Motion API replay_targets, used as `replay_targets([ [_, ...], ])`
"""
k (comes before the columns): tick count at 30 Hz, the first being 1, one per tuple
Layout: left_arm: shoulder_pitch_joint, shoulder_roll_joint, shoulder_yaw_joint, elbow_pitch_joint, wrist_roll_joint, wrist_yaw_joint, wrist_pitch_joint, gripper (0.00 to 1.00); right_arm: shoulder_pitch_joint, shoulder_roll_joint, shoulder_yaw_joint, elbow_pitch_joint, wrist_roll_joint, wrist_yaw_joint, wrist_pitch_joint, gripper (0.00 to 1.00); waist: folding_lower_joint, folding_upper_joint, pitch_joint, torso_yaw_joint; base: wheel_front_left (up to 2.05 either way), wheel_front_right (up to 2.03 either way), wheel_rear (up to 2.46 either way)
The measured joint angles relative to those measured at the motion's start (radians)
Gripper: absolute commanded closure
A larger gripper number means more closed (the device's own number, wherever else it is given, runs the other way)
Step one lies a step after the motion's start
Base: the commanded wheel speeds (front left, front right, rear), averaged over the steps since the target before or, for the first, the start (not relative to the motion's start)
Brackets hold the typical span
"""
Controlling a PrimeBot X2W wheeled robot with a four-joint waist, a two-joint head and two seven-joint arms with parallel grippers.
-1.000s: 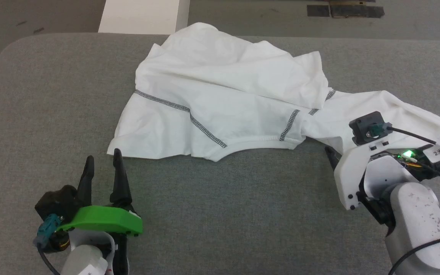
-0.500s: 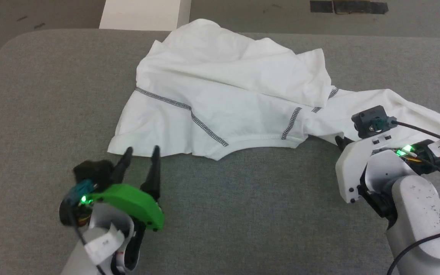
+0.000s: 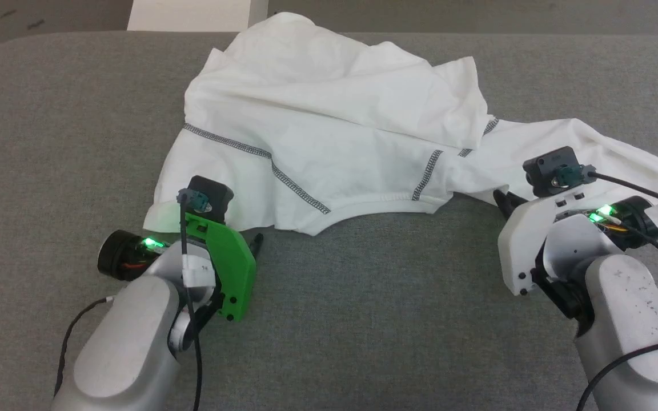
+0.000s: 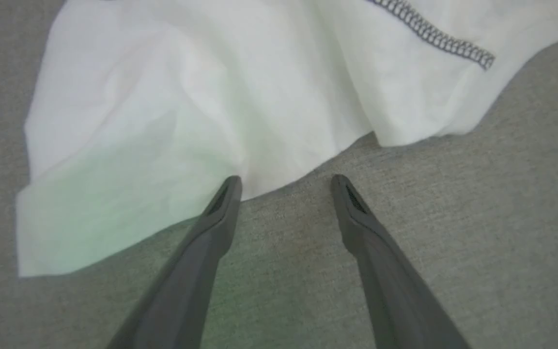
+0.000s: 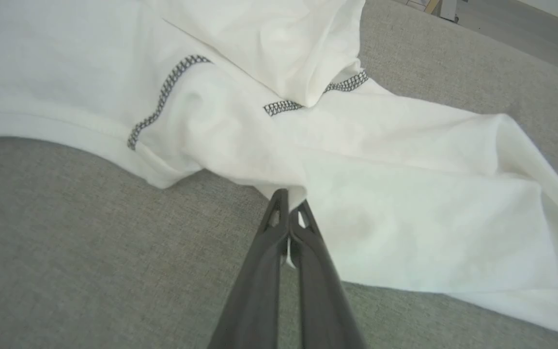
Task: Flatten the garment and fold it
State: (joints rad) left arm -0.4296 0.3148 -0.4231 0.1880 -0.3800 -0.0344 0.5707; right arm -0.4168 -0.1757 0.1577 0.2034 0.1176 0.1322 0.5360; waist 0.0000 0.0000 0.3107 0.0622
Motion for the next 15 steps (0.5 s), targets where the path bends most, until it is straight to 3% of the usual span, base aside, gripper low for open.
replay_targets([
  [4,-0.032,0.002,-0.005,0.023,0.023,0.003,-0.012,0.0,-0.001,0.0,0.0,-0.006,0.007,0.0,-0.004,1.0,0.0,0.0,0.017,-0.013,0.0,0.0,0.0],
  [5,-0.04,0.003,-0.007,0.031,0.029,0.005,-0.013,0.65,-0.001,0.0,0.0,-0.006,0.008,0.0,-0.004,1.0,0.0,0.0,0.02,-0.015,0.0,0.0,0.0],
  [6,-0.044,0.003,-0.008,0.034,0.035,0.006,-0.018,0.94,-0.002,0.0,0.0,-0.007,0.009,0.0,-0.004,1.0,0.0,0.0,0.023,-0.017,0.0,0.0,0.0],
  [7,-0.049,0.001,-0.007,0.039,0.035,0.008,-0.023,1.0,-0.002,0.0,-0.002,-0.009,0.009,0.0,-0.004,1.0,0.0,0.0,0.026,-0.018,0.0,0.0,0.0],
  [15,-0.059,-0.005,-0.001,0.059,0.021,0.01,-0.061,1.0,-0.002,-0.002,-0.006,-0.013,0.013,0.0,-0.016,1.0,0.0,0.0,0.024,-0.013,0.0,0.0,0.0],
])
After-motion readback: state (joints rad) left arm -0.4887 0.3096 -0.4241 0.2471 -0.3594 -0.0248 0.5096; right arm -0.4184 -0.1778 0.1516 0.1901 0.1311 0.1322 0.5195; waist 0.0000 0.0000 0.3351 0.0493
